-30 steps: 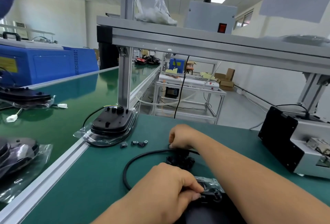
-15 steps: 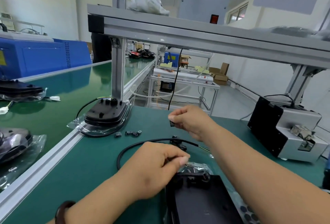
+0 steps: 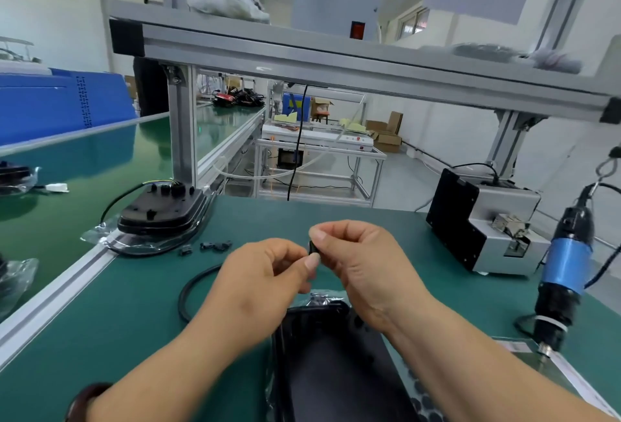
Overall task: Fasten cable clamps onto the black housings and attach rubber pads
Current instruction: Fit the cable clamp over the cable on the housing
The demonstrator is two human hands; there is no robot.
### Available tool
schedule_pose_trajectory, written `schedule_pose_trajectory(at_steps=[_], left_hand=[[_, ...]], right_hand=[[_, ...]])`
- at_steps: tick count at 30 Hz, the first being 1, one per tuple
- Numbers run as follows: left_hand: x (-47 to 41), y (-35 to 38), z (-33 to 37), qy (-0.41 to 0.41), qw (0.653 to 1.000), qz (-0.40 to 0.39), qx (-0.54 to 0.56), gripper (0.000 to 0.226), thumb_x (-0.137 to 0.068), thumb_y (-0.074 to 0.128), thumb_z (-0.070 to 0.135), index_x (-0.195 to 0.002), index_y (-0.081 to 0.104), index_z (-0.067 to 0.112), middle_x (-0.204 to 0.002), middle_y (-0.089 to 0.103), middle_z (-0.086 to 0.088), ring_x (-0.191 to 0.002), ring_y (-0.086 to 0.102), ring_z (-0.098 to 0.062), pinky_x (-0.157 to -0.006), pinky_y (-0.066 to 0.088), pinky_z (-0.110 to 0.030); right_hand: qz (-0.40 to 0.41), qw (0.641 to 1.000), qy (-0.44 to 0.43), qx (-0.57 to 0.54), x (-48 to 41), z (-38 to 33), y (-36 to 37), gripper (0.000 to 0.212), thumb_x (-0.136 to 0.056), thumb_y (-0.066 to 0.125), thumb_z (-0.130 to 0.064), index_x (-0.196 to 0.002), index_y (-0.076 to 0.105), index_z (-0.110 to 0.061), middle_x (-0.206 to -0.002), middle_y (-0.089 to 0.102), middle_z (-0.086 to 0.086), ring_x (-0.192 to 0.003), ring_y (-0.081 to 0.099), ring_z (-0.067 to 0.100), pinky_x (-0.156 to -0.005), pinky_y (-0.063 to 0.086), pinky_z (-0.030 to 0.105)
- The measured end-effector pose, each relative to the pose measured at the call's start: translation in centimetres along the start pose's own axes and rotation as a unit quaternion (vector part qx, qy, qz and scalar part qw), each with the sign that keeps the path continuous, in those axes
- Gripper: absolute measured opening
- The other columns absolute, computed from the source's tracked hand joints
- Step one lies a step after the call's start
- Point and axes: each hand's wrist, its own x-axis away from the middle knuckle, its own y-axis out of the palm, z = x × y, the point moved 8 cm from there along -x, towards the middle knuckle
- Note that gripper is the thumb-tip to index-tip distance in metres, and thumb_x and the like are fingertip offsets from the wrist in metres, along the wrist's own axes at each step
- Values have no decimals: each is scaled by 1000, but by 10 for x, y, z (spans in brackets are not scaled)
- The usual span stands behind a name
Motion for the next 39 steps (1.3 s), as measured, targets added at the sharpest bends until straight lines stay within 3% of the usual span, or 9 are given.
schedule_pose_trajectory(at_steps=[6, 10, 17, 23, 28, 30, 33, 36, 39], left_hand=[[2, 0, 2, 3, 999, 25, 33, 11, -90, 62, 16, -81, 66, 22, -76, 72, 5, -63, 64, 0, -55, 50, -15], [3, 2, 0, -1, 998, 17, 58, 16, -91, 59, 9, -87, 68, 23, -77, 73, 2, -64, 63, -2, -57, 48, -14], [0, 1, -4, -49, 975, -15, 217, 20, -91, 56, 11, -100, 74, 17, -89, 75, -5, -78, 66, -8, -70, 51, -20], [5, 4, 0, -47, 967, -47, 247, 26, -91, 54, 4, -102, 75, 15, -89, 74, -9, -74, 65, -7, -64, 52, -14], [5, 0, 7, -15, 974, -29, 225, 40, -89, 57, 1, -119, 53, 27, -74, 71, -3, -69, 67, -8, -60, 51, -16], [4, -3, 7, -9, 984, -23, 178, 38, -89, 59, 6, -118, 52, 30, -76, 72, -2, -72, 68, -8, -62, 51, -17], [7, -12, 7, 49, 996, -20, -66, 22, -88, 64, 25, -106, 61, 37, -87, 72, 9, -82, 65, 0, -75, 50, -18], [18, 4, 5, 109, 942, -108, -297, 21, -82, 64, 45, -103, 64, 40, -94, 64, 24, -92, 56, 11, -81, 42, -7], [21, 14, 5, 126, 919, -125, -351, 16, -85, 61, 47, -101, 64, 42, -92, 61, 22, -90, 55, 2, -83, 45, -20]], right_hand=[[-45, 995, -54, 77, 8, -4, -4, 10, -84, 70, -5, -80, 73, -13, -72, 72, 1, -72, 66, 7, -73, 54, 19], [-66, 983, -108, 135, 12, -9, -1, 13, -85, 70, -4, -78, 70, -14, -66, 70, -2, -64, 63, 5, -63, 50, 18], [-60, 938, -252, 230, 21, -27, 5, 11, -82, 75, -7, -78, 77, -17, -75, 69, 3, -74, 65, 15, -71, 53, 29], [-115, 964, -176, 162, 17, -23, 7, 21, -82, 73, -2, -82, 68, -22, -72, 65, 1, -69, 59, 17, -71, 53, 31], [-147, 959, -158, 183, 17, -22, 12, 19, -86, 69, -1, -86, 70, -21, -83, 69, 12, -78, 66, 30, -84, 56, 43], [-143, 965, -128, 177, 12, -21, 7, 17, -86, 69, -2, -82, 70, -19, -73, 70, 1, -71, 65, 15, -72, 57, 27], [-104, 975, -59, 190, 3, -13, -9, 15, -84, 71, -6, -74, 71, -17, -61, 66, -1, -58, 58, 7, -55, 46, 15], [-119, 954, 6, 275, 1, 3, -16, 17, -81, 75, -11, -66, 72, -17, -58, 64, 3, -48, 51, 5, -46, 37, 11], [-143, 946, 43, 287, 3, 11, -16, 19, -80, 76, -10, -63, 71, -17, -56, 65, -3, -43, 47, 2, -43, 35, 10]])
